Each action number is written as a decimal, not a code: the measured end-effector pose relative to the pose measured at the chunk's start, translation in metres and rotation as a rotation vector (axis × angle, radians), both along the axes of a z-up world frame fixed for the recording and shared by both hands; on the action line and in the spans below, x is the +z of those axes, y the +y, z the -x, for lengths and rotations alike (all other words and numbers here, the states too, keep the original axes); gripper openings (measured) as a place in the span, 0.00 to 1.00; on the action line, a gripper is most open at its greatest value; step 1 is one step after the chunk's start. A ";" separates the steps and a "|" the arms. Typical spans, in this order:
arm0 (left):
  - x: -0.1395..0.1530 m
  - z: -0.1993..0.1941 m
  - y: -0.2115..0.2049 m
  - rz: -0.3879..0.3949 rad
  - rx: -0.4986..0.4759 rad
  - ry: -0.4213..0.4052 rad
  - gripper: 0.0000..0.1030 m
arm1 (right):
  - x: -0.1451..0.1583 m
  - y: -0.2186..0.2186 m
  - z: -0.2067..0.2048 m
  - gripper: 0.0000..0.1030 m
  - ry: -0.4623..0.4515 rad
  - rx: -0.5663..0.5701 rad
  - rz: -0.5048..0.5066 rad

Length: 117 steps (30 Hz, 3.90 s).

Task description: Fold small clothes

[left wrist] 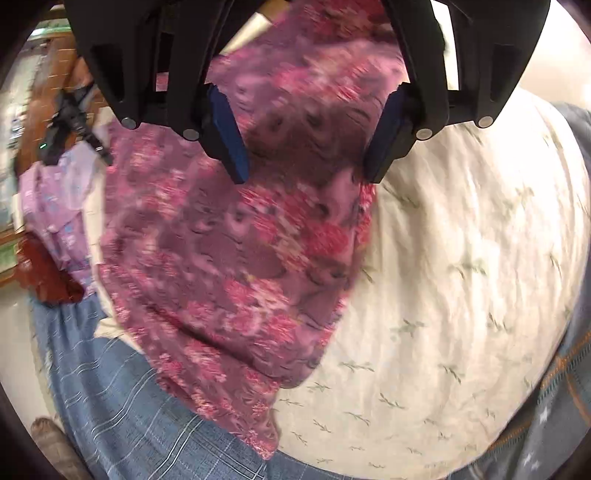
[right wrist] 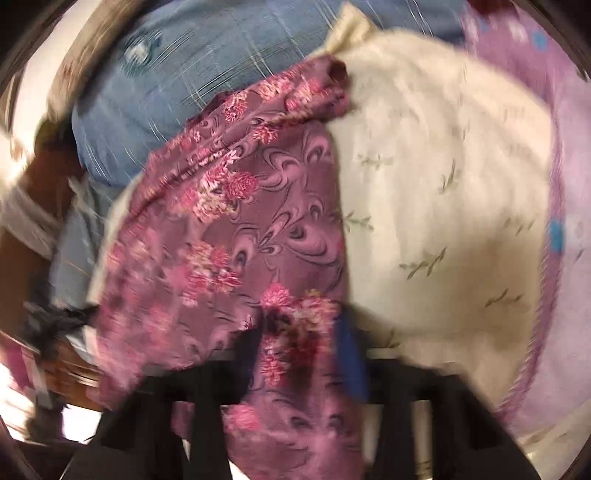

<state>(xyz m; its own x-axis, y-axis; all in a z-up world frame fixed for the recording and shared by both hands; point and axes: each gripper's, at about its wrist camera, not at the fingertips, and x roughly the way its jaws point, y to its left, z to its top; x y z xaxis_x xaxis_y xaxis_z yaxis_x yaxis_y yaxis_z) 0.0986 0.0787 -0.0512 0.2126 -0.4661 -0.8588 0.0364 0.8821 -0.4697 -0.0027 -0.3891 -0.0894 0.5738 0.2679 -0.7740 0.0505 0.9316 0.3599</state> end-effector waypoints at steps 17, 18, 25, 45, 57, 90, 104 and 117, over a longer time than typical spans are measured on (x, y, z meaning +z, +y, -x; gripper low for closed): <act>0.011 0.041 0.043 0.046 0.030 -0.025 0.62 | 0.001 -0.052 0.099 0.42 -0.068 -0.166 -0.192; 0.007 0.045 0.043 0.043 0.021 -0.012 0.62 | 0.000 -0.054 0.101 0.45 -0.066 -0.173 -0.194; -0.025 0.061 0.038 0.017 -0.036 0.069 0.62 | -0.025 -0.051 0.109 0.46 0.014 -0.138 -0.277; 0.005 0.073 0.017 0.227 -0.091 0.009 0.05 | -0.011 -0.028 0.102 0.05 -0.028 0.000 -0.394; -0.017 0.073 0.015 0.096 -0.123 0.049 0.50 | -0.027 -0.030 0.085 0.16 0.043 -0.013 -0.354; 0.077 -0.118 -0.053 0.326 -0.050 -0.115 0.04 | 0.035 -0.055 -0.050 0.05 -0.253 -0.031 -0.859; 0.074 -0.214 -0.032 0.128 0.145 -0.123 0.39 | 0.075 -0.103 -0.156 0.35 -0.246 -0.281 -0.437; 0.015 -0.084 -0.047 0.275 0.072 -0.046 0.57 | 0.005 -0.058 -0.050 0.60 -0.104 -0.172 -0.603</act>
